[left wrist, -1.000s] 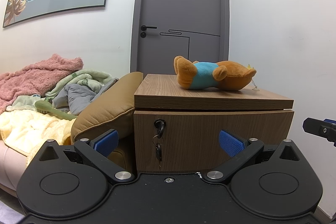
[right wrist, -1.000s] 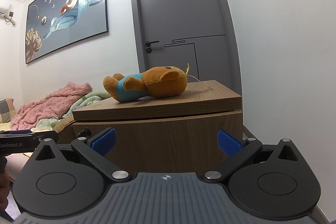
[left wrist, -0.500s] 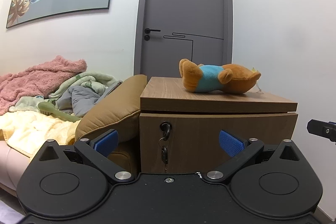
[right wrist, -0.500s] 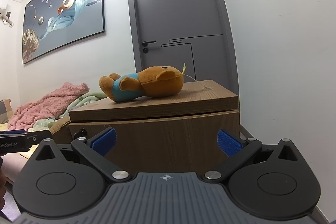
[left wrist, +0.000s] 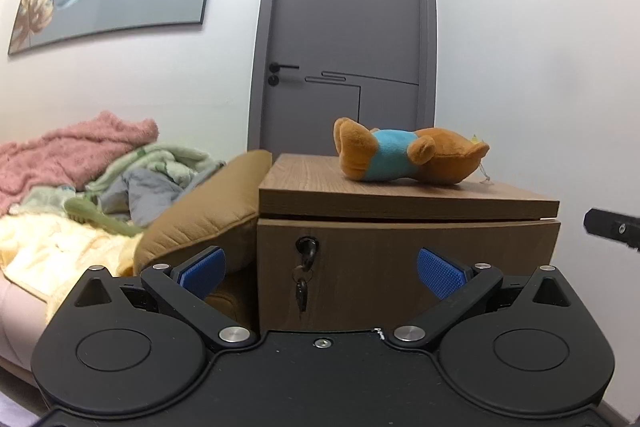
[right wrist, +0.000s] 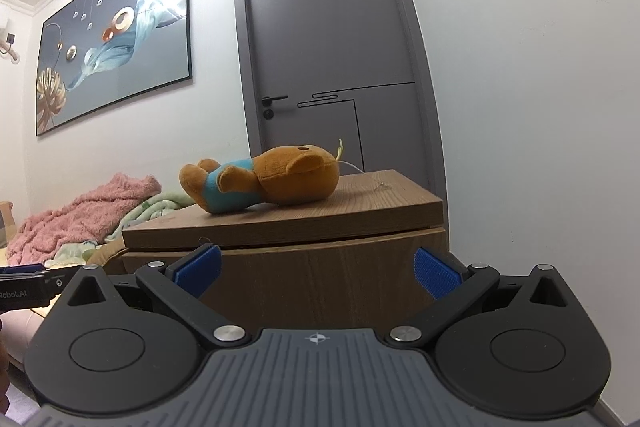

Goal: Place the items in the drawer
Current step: 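Move the left tool to the drawer front at the key lock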

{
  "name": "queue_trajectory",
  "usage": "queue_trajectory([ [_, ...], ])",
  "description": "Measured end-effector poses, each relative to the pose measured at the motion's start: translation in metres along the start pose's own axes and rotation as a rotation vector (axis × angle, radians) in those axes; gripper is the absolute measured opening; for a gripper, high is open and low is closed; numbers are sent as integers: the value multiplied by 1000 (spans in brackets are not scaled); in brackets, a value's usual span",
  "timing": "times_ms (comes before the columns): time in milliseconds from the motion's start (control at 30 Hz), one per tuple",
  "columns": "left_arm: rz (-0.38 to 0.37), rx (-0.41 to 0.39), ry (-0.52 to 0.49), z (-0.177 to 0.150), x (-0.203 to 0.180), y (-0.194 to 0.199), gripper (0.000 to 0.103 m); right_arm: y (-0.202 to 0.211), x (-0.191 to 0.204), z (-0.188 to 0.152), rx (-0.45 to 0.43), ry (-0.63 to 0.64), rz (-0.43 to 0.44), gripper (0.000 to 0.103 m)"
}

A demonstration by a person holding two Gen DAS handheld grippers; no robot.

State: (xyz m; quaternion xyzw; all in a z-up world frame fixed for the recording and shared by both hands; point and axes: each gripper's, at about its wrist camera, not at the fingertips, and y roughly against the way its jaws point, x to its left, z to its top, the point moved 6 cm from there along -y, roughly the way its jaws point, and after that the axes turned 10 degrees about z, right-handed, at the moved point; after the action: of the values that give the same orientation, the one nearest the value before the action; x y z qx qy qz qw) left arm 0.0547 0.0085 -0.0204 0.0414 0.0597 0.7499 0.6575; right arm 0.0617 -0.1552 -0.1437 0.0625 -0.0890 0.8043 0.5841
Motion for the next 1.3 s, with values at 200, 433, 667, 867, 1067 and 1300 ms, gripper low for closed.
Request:
queue_trajectory([
  [200,22,-52,-32,8,7,3,102,1,2,13,16,30,-4,103],
  [433,51,-81,-67,17,17,-1,102,-7,12,35,-17,87,16,103],
  [667,39,-110,-128,22,10,-13,102,-17,-1,37,-70,77,22,103],
  [867,-12,-72,-164,23,-6,-34,102,-27,-25,36,-66,112,14,103],
  [1067,-55,-87,-195,12,-12,-53,102,-31,-57,39,-79,122,3,103],
  [1300,-139,3,-177,-14,-10,-79,102,-30,-79,13,-41,96,60,103],
])
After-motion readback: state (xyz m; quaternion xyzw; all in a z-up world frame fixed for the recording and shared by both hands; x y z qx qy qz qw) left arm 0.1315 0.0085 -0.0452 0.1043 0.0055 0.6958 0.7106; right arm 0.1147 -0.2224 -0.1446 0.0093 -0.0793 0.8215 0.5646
